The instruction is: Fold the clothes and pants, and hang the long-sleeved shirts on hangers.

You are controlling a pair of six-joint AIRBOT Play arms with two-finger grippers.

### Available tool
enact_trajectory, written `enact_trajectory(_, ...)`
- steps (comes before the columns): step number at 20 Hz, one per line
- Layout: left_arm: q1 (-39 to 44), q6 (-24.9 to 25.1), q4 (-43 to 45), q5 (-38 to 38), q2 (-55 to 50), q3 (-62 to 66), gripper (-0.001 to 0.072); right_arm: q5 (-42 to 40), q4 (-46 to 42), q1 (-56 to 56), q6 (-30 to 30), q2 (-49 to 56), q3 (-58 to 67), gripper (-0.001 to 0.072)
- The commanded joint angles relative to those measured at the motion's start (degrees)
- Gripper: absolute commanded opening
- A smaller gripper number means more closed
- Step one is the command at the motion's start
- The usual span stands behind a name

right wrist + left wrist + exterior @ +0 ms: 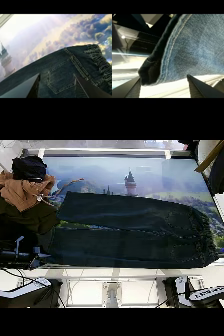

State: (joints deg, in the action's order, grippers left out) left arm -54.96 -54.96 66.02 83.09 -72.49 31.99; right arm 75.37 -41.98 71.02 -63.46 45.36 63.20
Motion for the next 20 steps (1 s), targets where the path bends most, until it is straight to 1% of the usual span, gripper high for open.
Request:
enact_trajectory(1,0.2,-0.3,-1.9,-0.1,-0.1,0.0,0.0611,0.3,0.0,0.0,-0.1,0.0,0.1,0.0456)
enact_trajectory(2,0.2,0.2,-3.8,-0.5,-0.2,0.0,0.0568,0.3,0.0,0.0,-0.1,0.0,0.1,0.0456)
enact_trajectory(5,1.1,0.1,-5.0,-1.4,-1.3,-0.1,0.0549,0.4,0.0,0.0,-0.1,0.0,0.1,0.0456)
enact_trajectory(6,1.6,0.1,-5.0,-1.4,-1.8,-0.1,0.0485,0.4,0.0,0.0,-0.2,0.0,0.1,0.0456)
enact_trajectory(8,2.7,0.2,-5.2,-2.0,-2.2,-0.1,0.0156,0.6,0.0,0.0,-0.2,0.0,0.1,0.0456)
enact_trajectory(9,3.2,0.2,-5.5,-2.6,-2.2,-0.1,0.0015,0.6,0.0,0.0,-0.2,0.0,0.1,0.0455)
enact_trajectory(12,3.6,0.4,-8.2,-2.8,-2.2,0.0,0.0013,0.4,-0.7,0.0,-0.1,0.0,0.1,0.0456)
enact_trajectory(13,3.6,0.4,-10.1,-2.8,-2.1,0.0,0.0013,0.0,-2.9,0.0,0.0,0.0,0.1,0.0456)
enact_trajectory(14,3.6,1.0,-12.5,-2.7,-1.9,0.0,0.0013,0.0,-8.5,0.0,0.1,0.1,0.1,0.0456)
enact_trajectory(15,3.6,2.1,-14.6,-2.7,-1.6,0.1,0.0012,-0.2,-16.7,0.0,0.0,0.3,-0.5,0.0456)
enact_trajectory(16,3.6,3.1,-16.5,-2.8,-1.0,0.1,0.0013,-0.4,-23.3,0.5,-1.8,0.7,-2.0,0.0456)
enact_trajectory(17,3.6,4.4,-18.2,-3.0,-0.4,0.1,0.0012,-0.7,-25.5,2.7,-2.8,1.4,-4.9,0.0456)
enact_trajectory(18,3.6,4.4,-19.7,-3.6,0.1,0.1,0.0012,-1.4,-23.5,5.7,-2.8,2.3,-8.2,0.0456)
enact_trajectory(20,3.6,4.4,-21.2,-3.5,0.9,0.0,0.0012,-1.4,-15.4,12.3,0.5,6.1,-15.2,0.0456)
